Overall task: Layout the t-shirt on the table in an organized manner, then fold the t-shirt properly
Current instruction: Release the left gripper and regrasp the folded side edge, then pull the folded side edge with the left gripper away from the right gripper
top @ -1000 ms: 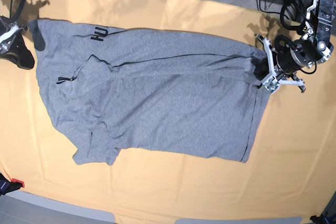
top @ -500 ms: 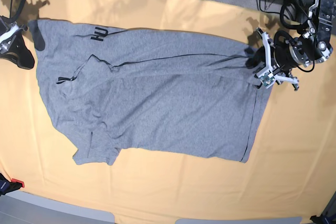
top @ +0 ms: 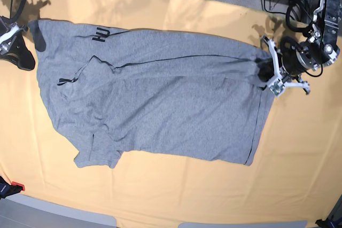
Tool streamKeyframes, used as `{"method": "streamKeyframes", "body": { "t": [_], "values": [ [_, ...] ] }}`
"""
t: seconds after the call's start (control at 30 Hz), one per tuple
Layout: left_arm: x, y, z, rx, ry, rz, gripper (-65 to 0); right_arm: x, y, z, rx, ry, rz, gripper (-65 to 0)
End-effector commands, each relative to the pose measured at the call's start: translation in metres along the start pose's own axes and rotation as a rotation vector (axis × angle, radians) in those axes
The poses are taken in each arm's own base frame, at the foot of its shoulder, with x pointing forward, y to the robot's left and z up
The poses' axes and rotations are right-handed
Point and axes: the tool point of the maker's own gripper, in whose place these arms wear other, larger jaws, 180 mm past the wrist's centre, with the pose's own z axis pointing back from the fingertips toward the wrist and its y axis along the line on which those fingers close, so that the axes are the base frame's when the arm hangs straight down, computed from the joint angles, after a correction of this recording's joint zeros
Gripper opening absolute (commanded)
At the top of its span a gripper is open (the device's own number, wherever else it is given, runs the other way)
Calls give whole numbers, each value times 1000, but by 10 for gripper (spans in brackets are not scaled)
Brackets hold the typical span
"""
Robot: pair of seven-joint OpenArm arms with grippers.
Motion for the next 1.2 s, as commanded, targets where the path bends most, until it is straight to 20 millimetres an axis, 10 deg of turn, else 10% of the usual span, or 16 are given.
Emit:
{"method": "streamKeyframes", "body": {
  "t": [0.0,0.4,0.63,1.17],
  "values": [
    [14,14,6,43,-40,-11,-650,14,2,4,9,-42,35,-650],
    [31,26,10,47,-56,-68,-650,15,2,4,9,-43,35,-650],
    [21,-12,11,-163,-8,-52,-302,14,2,4,9,-42,34,-650],
    [-11,-6,-4,-190,43,69,-384,14,2,4,9,-42,34,-650]
  ]
}}
